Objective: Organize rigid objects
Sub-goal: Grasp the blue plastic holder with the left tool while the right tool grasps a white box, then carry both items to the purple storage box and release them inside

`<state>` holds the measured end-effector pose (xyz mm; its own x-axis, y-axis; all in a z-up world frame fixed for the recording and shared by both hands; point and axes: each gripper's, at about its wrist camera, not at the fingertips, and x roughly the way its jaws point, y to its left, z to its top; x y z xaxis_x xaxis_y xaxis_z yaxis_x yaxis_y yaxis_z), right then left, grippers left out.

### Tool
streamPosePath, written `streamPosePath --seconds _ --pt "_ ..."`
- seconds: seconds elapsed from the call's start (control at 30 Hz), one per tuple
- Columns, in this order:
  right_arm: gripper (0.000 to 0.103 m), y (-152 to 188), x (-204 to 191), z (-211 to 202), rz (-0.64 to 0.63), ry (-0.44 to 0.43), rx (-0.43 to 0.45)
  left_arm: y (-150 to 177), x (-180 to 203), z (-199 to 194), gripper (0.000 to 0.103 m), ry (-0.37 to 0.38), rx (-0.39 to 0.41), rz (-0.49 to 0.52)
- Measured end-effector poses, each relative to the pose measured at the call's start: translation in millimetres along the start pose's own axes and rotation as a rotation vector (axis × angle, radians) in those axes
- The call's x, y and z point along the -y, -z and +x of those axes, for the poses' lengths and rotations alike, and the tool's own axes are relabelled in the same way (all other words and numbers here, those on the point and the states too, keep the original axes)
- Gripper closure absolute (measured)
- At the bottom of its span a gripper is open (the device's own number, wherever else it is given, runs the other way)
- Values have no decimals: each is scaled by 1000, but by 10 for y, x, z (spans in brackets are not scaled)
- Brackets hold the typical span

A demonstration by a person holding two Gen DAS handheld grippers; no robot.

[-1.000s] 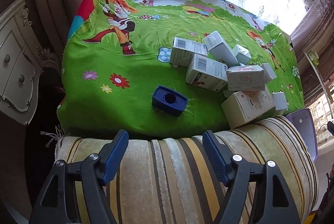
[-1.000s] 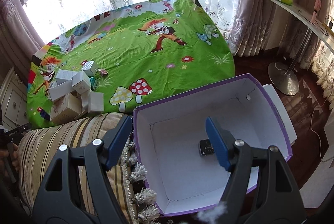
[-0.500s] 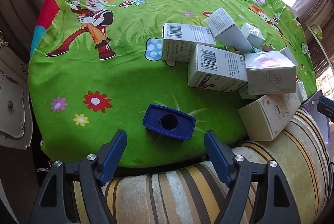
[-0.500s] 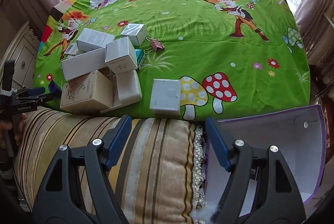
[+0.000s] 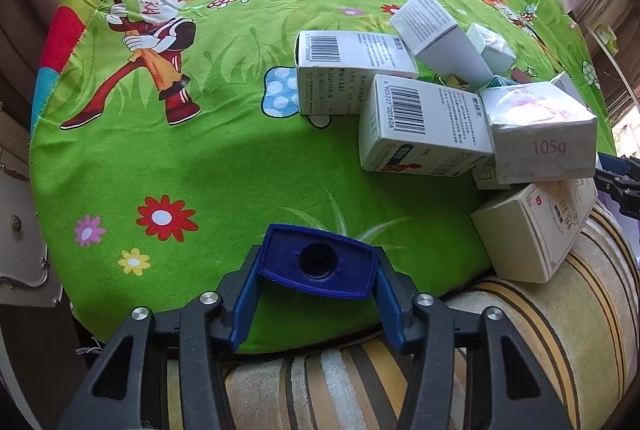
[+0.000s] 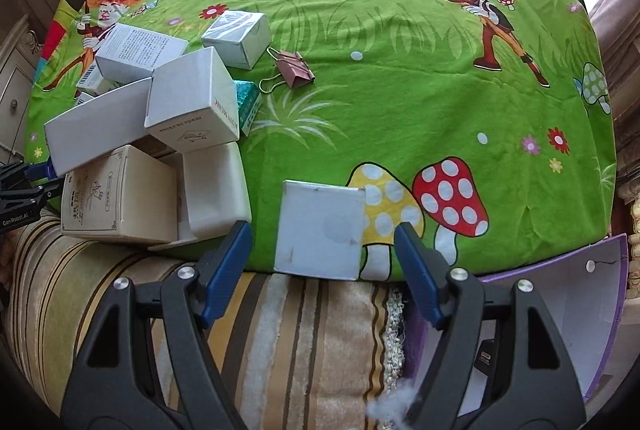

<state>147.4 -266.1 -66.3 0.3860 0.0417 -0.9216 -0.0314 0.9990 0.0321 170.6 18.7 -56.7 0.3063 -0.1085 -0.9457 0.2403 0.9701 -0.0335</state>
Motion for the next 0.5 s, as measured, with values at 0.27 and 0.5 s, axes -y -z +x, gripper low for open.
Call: streamPosePath --seconds 0.27,0.5 --pt "58 32 -37 102 -29 14 -17 77 104 -290 50 -124 120 11" --pt "58 76 -14 -57 -20 31 45 245 220 -668 50 -214 225 -36"
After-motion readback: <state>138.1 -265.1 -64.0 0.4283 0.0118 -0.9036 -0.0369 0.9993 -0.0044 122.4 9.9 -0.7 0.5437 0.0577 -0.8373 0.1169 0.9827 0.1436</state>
